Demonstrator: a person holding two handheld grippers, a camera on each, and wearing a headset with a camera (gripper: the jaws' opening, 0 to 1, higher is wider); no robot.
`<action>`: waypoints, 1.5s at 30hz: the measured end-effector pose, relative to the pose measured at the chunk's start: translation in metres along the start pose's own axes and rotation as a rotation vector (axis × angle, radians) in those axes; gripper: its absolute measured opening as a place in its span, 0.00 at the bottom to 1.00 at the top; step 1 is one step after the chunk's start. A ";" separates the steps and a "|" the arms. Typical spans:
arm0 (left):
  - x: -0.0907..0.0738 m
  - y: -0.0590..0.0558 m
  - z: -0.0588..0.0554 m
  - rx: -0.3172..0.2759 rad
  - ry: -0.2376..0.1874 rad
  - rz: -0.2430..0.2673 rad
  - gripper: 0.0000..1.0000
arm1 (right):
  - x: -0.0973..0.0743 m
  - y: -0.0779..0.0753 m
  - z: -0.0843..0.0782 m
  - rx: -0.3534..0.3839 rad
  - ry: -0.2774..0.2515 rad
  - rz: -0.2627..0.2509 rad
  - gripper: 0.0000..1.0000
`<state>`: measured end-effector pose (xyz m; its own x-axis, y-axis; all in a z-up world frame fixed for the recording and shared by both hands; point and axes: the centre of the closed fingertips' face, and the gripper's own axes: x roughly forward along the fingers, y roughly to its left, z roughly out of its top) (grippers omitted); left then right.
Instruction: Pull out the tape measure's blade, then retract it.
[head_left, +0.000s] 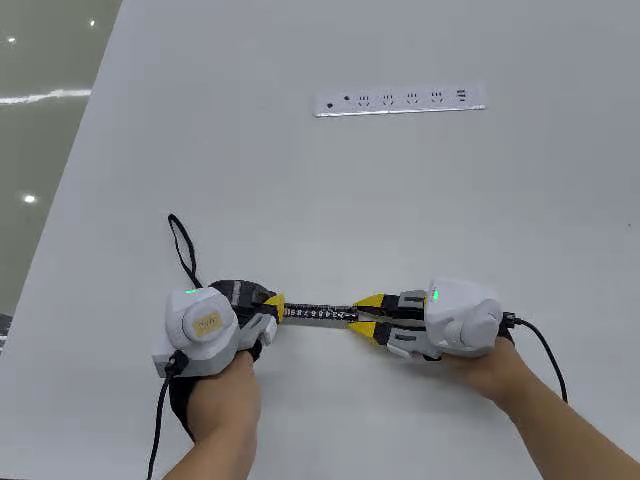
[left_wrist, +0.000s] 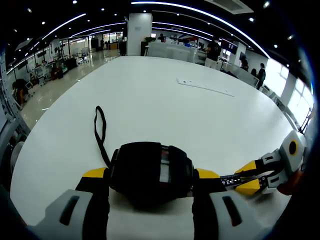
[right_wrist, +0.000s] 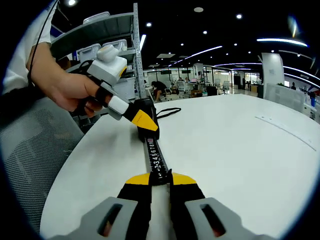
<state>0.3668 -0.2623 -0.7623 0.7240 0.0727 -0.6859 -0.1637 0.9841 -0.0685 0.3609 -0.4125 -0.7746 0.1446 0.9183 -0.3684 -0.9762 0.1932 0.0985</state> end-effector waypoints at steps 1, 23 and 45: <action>0.000 0.000 0.000 -0.001 -0.001 0.000 0.65 | 0.001 0.000 0.001 0.001 -0.001 0.000 0.12; 0.000 0.001 0.001 -0.027 0.004 -0.012 0.65 | 0.020 0.003 0.011 0.021 -0.015 0.023 0.12; 0.000 0.002 0.001 -0.033 0.009 -0.017 0.65 | 0.047 0.010 0.020 0.025 -0.009 0.044 0.12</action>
<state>0.3673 -0.2603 -0.7616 0.7211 0.0540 -0.6907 -0.1732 0.9794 -0.1043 0.3609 -0.3604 -0.7729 0.1036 0.9291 -0.3549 -0.9772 0.1615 0.1376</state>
